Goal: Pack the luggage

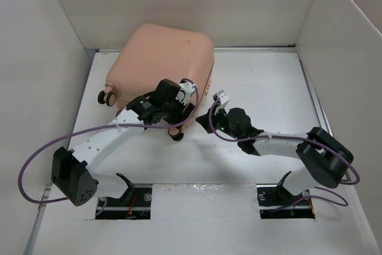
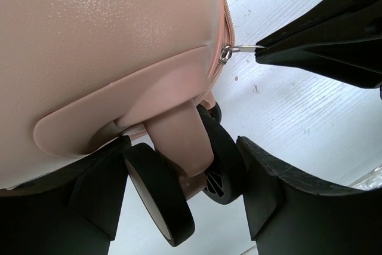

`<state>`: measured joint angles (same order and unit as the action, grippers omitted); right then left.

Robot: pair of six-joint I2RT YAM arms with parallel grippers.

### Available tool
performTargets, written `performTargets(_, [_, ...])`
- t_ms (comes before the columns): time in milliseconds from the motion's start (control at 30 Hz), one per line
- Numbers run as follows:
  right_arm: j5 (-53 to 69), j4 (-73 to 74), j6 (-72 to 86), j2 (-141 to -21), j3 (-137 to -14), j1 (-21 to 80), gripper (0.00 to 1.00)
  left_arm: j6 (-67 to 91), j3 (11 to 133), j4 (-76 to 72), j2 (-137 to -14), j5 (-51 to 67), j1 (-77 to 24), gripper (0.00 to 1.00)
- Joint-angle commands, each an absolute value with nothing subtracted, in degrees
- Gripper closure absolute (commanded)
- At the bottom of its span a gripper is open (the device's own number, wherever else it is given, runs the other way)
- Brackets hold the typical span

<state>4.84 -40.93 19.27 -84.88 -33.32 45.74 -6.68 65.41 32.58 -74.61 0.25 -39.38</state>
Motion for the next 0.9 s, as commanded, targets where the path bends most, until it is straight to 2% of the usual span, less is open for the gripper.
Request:
performTargets(0, [3.87,-41.57,19.77,-85.08,-34.63,45.35,1.0,-9.4,67.41,31.38,-73.22,-1.05,-39.11,1.0])
performTargets(100, [3.87,-41.57,19.78,-85.08,-34.63,45.35,1.0,-10.63,68.02,32.61,-72.42,-1.05,-39.11,1.0])
performTargets(133, [3.87,-41.57,19.78,-85.08,-34.63,45.35,1.0,-10.63,68.9,33.56,-72.42,-1.05,-39.11,0.81])
performTargets(167, [4.56,-41.57,19.78,-85.69,-34.63,45.35,1.0,-10.63,68.91,34.27,-72.42,-2.27,-39.72,0.42])
performTargets(200, [4.57,-41.57,19.78,-85.69,-35.15,45.35,1.0,-10.63,69.6,34.28,-72.42,-3.94,-40.34,0.32])
performTargets(267, [4.57,-41.57,19.78,-86.22,-35.16,45.35,1.0,-10.63,69.61,34.28,-72.42,-8.41,-41.04,0.18])
performTargets(300, [4.57,-41.57,19.78,-86.22,-35.16,45.35,1.0,-10.63,69.61,33.67,-72.42,-9.13,-41.74,0.03])
performTargets(333, [4.57,-41.57,19.78,-86.22,-35.68,45.35,1.0,-10.63,69.09,33.66,-71.9,-9.75,-41.75,0.0])
performTargets(500, [5.1,-41.57,19.78,-86.22,-35.68,45.35,1.0,-11.77,69.7,36.2,-72.42,-12.38,-43.76,0.0])
performTargets(600, [5.1,-41.04,19.78,-86.22,-35.68,45.35,1.0,-11.78,69.18,36.21,-72.95,-17.74,-47.45,0.0])
performTargets(767, [5.1,-40.43,20.3,-86.22,-35.68,45.35,1.0,-3.7,69.17,32.79,-72.33,-31.96,-49.92,0.0])
performTargets(833, [4.57,-39.9,20.3,-86.22,-36.21,45.35,1.0,-0.79,70.57,33.75,-72.95,-32.78,-49.92,0.0])
performTargets(867, [4.57,-39.29,20.3,-86.22,-36.21,45.35,1.0,2.95,70.58,35.32,-73.65,-32.78,-49.92,0.04])
